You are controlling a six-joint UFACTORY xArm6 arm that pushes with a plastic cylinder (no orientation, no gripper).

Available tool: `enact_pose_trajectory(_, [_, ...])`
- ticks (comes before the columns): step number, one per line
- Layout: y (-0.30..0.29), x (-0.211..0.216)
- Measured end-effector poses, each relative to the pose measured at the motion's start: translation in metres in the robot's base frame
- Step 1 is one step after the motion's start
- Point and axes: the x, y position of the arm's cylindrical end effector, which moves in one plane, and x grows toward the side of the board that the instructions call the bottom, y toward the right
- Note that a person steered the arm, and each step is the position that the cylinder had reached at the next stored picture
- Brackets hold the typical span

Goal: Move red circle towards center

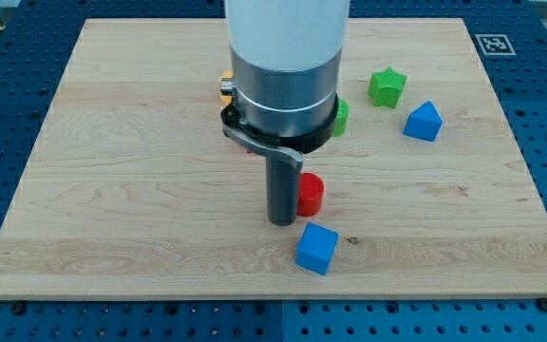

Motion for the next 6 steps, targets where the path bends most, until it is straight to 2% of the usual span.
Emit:
enact_pose_trajectory(4, [0.060,-0.019])
enact_pose_trajectory(5, [0.046,-0.021])
enact_pose_trajectory(6, [-0.004,-0.020])
